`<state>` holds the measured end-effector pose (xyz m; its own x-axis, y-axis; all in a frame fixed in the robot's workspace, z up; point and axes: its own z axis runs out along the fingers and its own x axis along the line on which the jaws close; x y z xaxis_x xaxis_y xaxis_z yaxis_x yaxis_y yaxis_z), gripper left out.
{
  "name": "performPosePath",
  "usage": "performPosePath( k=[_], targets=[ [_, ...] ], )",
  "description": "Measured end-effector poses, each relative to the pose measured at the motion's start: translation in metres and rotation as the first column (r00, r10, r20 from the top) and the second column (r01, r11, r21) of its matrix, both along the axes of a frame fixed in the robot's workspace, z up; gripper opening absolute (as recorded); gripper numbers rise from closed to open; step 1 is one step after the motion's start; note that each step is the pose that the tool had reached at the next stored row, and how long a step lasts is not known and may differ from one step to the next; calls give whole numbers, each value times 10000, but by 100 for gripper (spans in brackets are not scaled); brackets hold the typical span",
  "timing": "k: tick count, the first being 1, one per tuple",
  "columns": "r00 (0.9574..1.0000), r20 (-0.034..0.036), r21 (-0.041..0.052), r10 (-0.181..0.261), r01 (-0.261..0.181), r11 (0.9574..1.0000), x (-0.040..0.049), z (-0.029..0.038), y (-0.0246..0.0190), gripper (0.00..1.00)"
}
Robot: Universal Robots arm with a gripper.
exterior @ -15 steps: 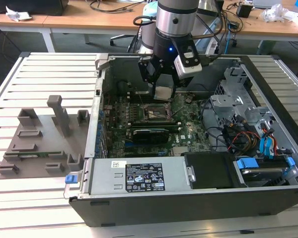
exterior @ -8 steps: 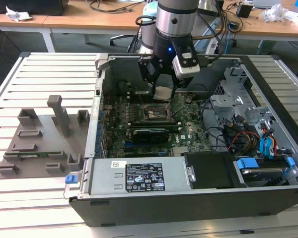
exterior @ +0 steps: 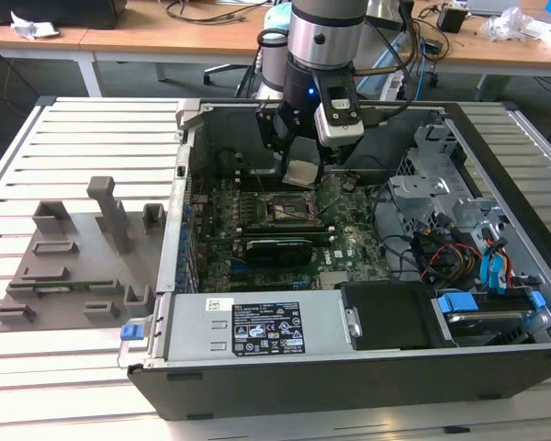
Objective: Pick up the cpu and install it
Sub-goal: 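Place the cpu into insertion slot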
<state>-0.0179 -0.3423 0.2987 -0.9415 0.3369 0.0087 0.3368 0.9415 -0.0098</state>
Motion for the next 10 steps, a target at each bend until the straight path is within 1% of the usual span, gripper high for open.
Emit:
performPosePath(
  k=[2, 5, 7, 10],
  targets=[
    [9999, 0, 0, -127, 127, 9999, 0, 0, 0, 55],
    [9984, 0, 1, -573, 573, 9984, 0, -1, 0, 55],
    [9942, 0, 1, -1071, 1071, 9942, 0, -1, 0, 55],
    [9909, 0, 0, -1345, 1345, 9909, 0, -1, 0, 55]
  ],
)
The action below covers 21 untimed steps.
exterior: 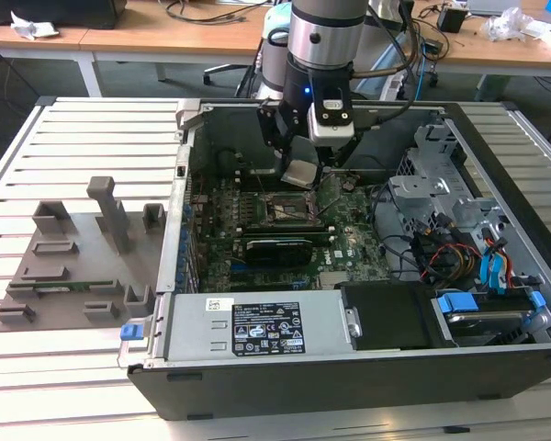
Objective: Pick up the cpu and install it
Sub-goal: 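Place the cpu into insertion slot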
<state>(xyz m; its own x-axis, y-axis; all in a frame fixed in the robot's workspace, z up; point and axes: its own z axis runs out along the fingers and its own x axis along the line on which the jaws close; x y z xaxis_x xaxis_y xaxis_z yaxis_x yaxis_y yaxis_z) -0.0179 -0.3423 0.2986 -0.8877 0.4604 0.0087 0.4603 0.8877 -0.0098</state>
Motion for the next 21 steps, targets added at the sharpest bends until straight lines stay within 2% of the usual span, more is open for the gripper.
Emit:
performPosePath(
  k=[5, 11, 21],
  targets=[
    [9986, 0, 0, -524, 524, 9986, 0, 0, 0, 55],
    [9958, 0, 0, -911, 911, 9958, 0, 0, 0, 55],
    [9818, 0, 0, -1897, 1897, 9818, 0, -2, 0, 55]
  ],
)
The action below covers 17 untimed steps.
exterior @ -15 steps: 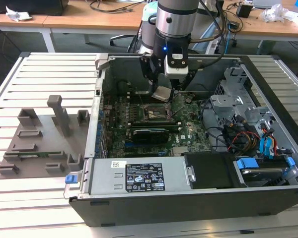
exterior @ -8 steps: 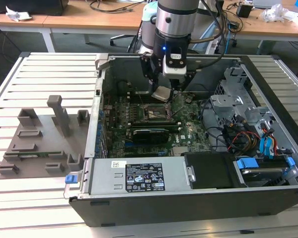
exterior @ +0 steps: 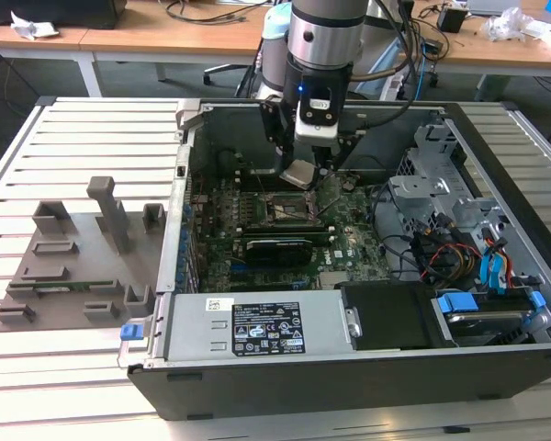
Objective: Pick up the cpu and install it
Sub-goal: 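Place the cpu into insertion slot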
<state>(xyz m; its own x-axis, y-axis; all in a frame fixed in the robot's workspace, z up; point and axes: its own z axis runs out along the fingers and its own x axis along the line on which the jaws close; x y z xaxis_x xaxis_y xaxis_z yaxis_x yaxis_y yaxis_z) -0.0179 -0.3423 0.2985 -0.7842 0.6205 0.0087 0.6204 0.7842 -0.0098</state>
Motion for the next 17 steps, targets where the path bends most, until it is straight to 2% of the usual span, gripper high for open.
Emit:
performPosePath(
  k=[5, 8, 17],
  targets=[
    [9987, 0, 0, -511, 511, 9987, 0, -1, 0, 55],
    [9964, 0, 0, -845, 845, 9964, 0, -2, 0, 55],
    [9893, 0, 1, -1459, 1459, 9893, 0, -4, 0, 55]
  ],
)
